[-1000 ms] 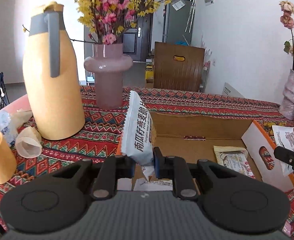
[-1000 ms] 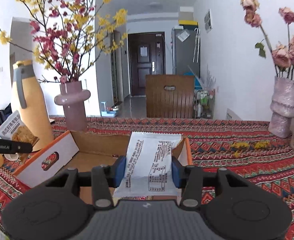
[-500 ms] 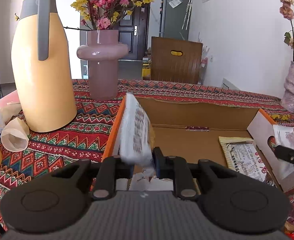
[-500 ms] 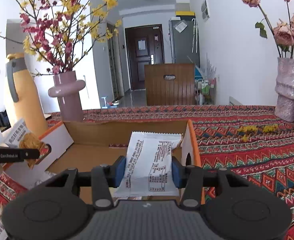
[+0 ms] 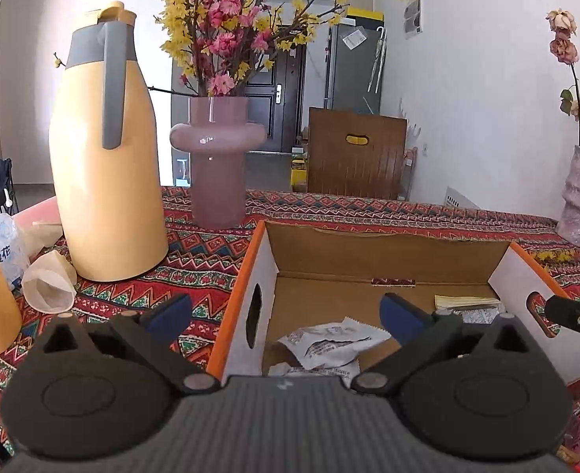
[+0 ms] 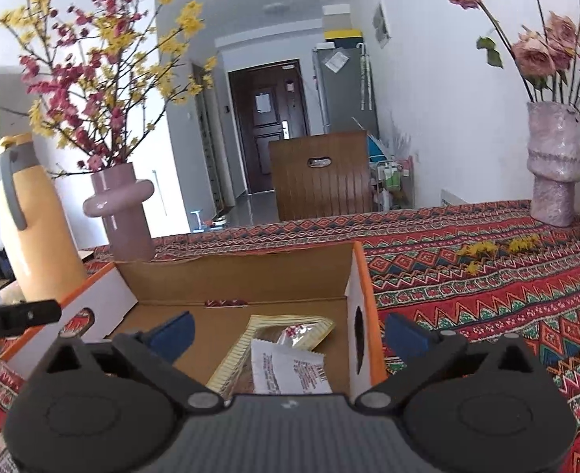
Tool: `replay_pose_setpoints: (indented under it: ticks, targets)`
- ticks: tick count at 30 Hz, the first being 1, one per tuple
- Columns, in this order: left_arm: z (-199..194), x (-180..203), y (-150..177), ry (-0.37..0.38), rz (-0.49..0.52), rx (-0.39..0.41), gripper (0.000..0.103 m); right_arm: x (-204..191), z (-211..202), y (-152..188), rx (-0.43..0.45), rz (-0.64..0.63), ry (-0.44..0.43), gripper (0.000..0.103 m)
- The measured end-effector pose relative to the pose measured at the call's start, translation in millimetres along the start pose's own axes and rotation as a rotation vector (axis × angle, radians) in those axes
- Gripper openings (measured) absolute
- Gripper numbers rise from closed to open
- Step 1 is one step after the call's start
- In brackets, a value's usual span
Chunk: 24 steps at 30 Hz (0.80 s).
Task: Organize snacks
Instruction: 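Carry both packets over the red box and open both tools to release them, then move both open tools back toward the snack pile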
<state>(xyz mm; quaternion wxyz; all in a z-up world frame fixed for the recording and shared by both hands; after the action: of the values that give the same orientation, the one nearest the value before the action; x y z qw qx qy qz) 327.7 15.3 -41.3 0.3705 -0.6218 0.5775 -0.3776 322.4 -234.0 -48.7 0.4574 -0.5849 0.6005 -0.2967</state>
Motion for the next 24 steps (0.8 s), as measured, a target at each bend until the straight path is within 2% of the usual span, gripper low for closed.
replay_pose_setpoints:
  ticks: [13, 18, 24]
  targets:
    - [-4.8, -1.7, -2.1, -0.009, -0.014, 0.018, 0.103, -3.3, 0.8, 0.8, 0.005, -0.010, -0.003, 0.103]
    - [-23.9, -2.2, -12.5, 0.002, -0.027, 0.058, 0.103, -4.9, -8.7, -7.1, 0.039, -0.020, 0.006, 0.103]
    - [-49.9, -3.8, -16.8, 0.030, -0.010, 0.067, 0.103, -9.5, -38.0, -18.4, 0.082, -0.027, -0.006, 0.103]
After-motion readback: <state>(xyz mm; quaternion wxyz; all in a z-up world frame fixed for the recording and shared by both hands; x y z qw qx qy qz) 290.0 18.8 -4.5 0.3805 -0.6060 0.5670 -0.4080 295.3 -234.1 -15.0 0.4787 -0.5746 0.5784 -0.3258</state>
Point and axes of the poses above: each gripper's, at about its wrist camera, not at the fingertips, and z roughly the way its jaws point, x to its right, y to its underside, the point moved 10 cm from there along z, roughly the way its jaws point
